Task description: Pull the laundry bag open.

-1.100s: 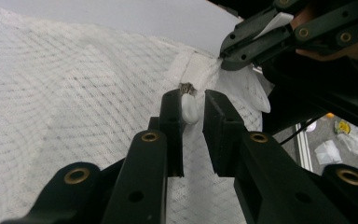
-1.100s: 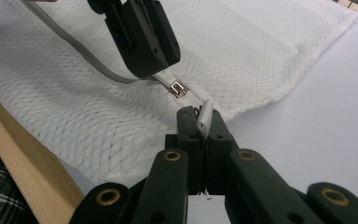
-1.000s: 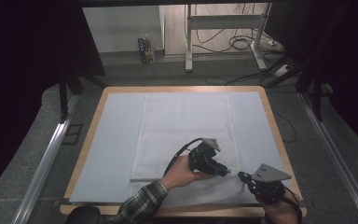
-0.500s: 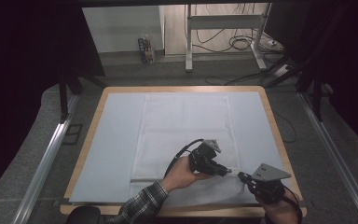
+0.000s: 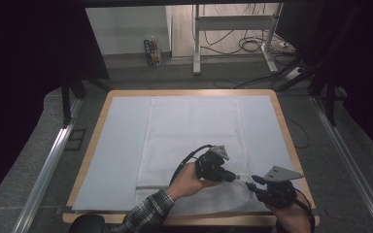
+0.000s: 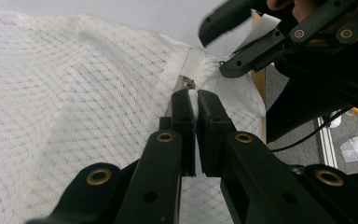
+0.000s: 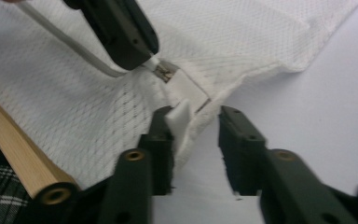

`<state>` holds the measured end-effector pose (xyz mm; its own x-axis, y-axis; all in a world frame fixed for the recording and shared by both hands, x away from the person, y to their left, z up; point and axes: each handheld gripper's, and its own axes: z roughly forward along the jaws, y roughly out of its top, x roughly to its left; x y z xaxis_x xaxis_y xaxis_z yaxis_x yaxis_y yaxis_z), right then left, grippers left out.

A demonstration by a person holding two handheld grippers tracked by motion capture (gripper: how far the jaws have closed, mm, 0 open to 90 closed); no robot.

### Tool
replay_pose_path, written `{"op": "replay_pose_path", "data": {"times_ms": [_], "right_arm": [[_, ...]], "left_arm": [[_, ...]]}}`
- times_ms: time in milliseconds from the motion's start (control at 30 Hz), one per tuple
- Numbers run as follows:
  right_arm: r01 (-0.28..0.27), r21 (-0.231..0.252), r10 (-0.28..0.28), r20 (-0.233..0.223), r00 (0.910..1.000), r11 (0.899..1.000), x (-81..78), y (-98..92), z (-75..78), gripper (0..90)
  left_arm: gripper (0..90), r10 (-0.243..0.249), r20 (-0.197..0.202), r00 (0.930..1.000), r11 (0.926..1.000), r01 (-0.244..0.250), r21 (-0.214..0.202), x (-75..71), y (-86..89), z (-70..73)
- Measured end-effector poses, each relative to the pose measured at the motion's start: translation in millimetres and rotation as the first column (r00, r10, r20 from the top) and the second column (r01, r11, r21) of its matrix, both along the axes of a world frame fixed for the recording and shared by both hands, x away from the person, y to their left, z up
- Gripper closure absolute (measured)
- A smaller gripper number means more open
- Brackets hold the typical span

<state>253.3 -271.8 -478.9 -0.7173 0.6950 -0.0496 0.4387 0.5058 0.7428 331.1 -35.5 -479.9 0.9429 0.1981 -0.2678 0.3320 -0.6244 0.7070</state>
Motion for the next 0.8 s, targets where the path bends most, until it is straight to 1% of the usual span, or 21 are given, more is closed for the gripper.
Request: {"op": "replay_pose_path", "data": {"times_ms": [67,133,200,267,300,333,400,467,500,567,633,667,733,800], "right_arm": [[-0.001,0.03,0.003,-0.043,0.9991,1.0,6.2,-1.8,-0.2,52.2],[-0.013,0.061,0.018,-0.084,0.9963,0.998,12.6,-2.9,-1.7,49.0],[-0.034,0.086,0.045,-0.128,0.9908,0.996,18.7,-2.8,-3.9,45.0],[-0.047,0.09,0.059,-0.139,0.9885,0.995,22.6,-1.5,-5.8,42.2],[-0.057,0.09,0.069,-0.147,0.9867,0.994,24.5,-0.3,-6.5,41.7],[-0.062,0.088,0.074,-0.144,0.9868,0.994,26.1,0.7,-7.1,42.7],[-0.079,0.086,0.091,-0.15,0.9845,0.993,28.2,2.0,-7.2,48.8],[-0.087,0.073,0.097,-0.147,0.9843,0.994,28.7,3.0,-6.8,58.4],[-0.093,0.067,0.102,-0.148,0.9838,0.993,28.2,3.8,-6.7,62.9],[-0.096,0.048,0.102,-0.143,0.9845,0.994,26.8,5.2,-6.4,71.7],[-0.099,0.05,0.105,-0.131,0.9859,0.994,25.1,5.3,-5.1,79.5],[-0.1,0.055,0.106,-0.131,0.9857,0.994,24.7,5.2,-4.1,81.4],[-0.097,0.05,0.102,-0.11,0.9886,0.994,23.3,5.7,-3.0,83.0],[-0.094,0.041,0.097,-0.096,0.9906,0.995,21.9,7.0,-2.4,83.7]], "left_arm": [[87.3,-0.007,-0.004,1.0,0.9998,0.006,-0.021,-0.5,-0.1,-1.0],[87.2,-0.01,0.003,0.9999,0.9997,0.01,-0.021,-0.5,0.3,-1.8],[87.3,-0.012,0.003,0.9999,0.9995,0.012,-0.031,-0.6,0.7,-2.8],[87.3,-0.013,0.006,0.9999,0.9995,0.013,-0.028,-0.6,1.0,-2.9],[87.2,-0.017,0.003,0.9998,0.9994,0.017,-0.031,-0.3,1.0,-3.2],[87.3,-0.021,0.006,0.9998,0.9993,0.021,-0.031,-0.3,0.9,-3.4],[87.2,-0.024,0.007,0.9997,0.9993,0.024,-0.03,-0.3,0.5,-4.1],[87.2,-0.024,0.009,0.9997,0.9994,0.024,-0.024,0.0,0.3,-5.1],[87.2,-0.024,0.008,0.9997,0.9993,0.024,-0.027,0.3,0.2,-6.2],[87.2,-0.024,0.008,0.9997,0.9995,0.024,-0.021,0.6,-0.3,-8.1],[87.1,-0.019,0.003,0.9998,0.9995,0.019,-0.025,0.9,-0.9,-10.5],[87.0,-0.018,-0.001,0.9998,0.9996,0.018,-0.022,1.3,-1.0,-11.1],[86.7,-0.017,-0.007,0.9998,0.9997,0.016,-0.019,1.8,-1.5,-12.3],[86.1,-0.02,-0.002,0.9998,0.9998,0.02,-0.006,2.7,-1.9,-12.9]]}}
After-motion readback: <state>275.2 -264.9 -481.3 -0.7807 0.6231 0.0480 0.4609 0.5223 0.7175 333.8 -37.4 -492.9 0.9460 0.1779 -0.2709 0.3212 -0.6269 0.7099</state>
